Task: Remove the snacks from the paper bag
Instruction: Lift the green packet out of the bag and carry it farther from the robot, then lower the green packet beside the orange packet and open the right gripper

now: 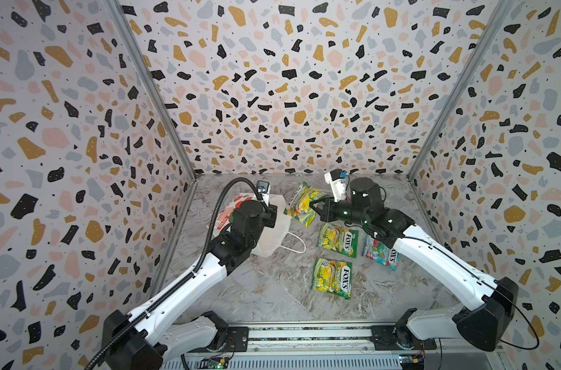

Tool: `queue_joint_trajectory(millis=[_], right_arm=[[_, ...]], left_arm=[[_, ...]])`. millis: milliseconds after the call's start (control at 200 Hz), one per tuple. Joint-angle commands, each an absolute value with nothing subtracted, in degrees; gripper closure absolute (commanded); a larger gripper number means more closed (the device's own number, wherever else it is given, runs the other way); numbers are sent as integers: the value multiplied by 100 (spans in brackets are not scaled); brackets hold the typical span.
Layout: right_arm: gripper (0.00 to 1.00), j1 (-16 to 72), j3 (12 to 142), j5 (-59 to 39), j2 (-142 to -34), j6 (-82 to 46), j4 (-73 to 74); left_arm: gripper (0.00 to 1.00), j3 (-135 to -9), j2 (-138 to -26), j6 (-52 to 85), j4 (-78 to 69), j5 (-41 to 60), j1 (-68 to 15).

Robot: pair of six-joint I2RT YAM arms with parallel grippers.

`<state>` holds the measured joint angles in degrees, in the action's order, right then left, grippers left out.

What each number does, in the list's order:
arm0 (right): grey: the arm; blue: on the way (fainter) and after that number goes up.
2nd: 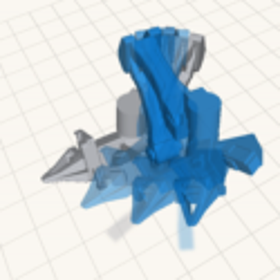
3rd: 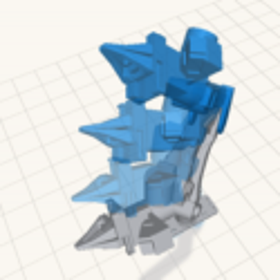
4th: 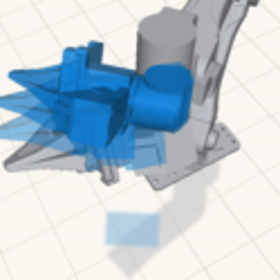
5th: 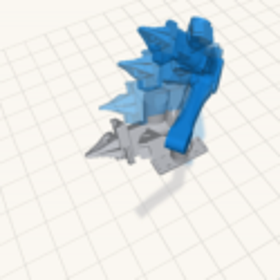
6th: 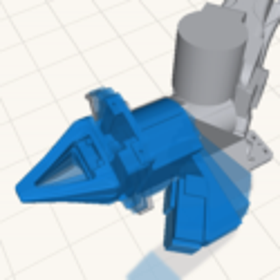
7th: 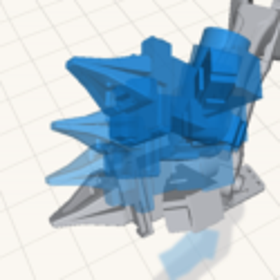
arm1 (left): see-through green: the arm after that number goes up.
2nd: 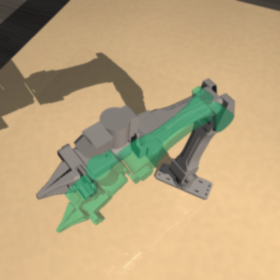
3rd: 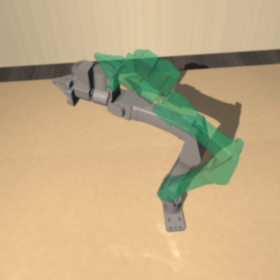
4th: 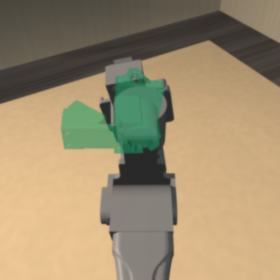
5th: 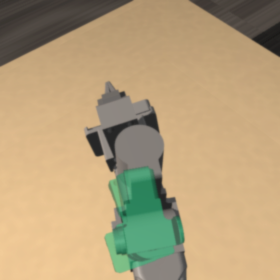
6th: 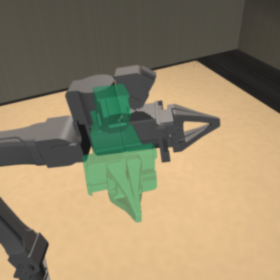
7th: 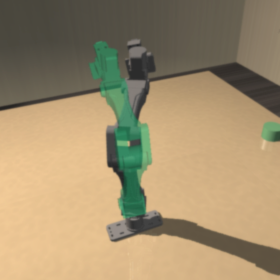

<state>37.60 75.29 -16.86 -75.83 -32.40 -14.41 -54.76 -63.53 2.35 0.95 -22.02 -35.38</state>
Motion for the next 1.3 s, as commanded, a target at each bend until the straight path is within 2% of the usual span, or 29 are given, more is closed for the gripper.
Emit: queue_joint_trajectory(millis=[0,225,416,666,1297], right_arm=[[100,3354,7594,-1711,-7272,-3060,-1568],[100,2402,7552,-2355,-7690,-2770,-1613],[100,2096,7708,-2441,-8381,-2623,-1392],[100,1912,8194,-3037,-9689,-2527,-958],[100,1916,11638,-4457,-13182,-2332,-1888]], left_arm=[[100,-5440,-6245,216,-62,-2255,-3533],[100,-5436,-6190,178,-62,-2206,-3533],[100,-5440,-6160,149,-61,-2155,-3533],[100,-5423,-6126,136,-62,-2150,-3533],[100,-5432,-6178,214,-83,-1968,-3533]])
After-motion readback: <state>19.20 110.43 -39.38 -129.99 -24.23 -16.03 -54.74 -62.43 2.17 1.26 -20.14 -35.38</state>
